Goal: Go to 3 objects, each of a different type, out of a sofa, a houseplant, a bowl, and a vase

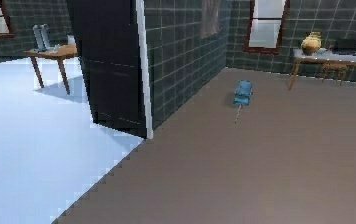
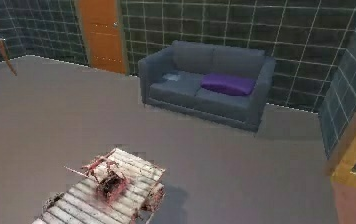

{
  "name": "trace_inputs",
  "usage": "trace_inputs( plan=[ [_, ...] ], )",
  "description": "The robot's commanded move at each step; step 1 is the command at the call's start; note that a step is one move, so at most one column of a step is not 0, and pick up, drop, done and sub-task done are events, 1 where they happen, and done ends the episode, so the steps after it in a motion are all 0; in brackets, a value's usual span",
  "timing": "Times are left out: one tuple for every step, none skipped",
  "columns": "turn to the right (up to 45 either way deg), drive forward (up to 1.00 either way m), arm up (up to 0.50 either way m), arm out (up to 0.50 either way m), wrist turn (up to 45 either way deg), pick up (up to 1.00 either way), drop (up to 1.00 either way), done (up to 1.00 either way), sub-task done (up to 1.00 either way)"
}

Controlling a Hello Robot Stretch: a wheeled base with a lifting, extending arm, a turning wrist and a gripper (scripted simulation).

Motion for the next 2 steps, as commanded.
trace_inputs(
  plan=[
    [0.0, 0.55, 0.00, 0.00, 0.0, 0.00, 0.00, 0.00, 0.00],
    [27.0, 0.00, 0.00, 0.00, 0.0, 0.00, 0.00, 0.00, 0.00]
  ],
)
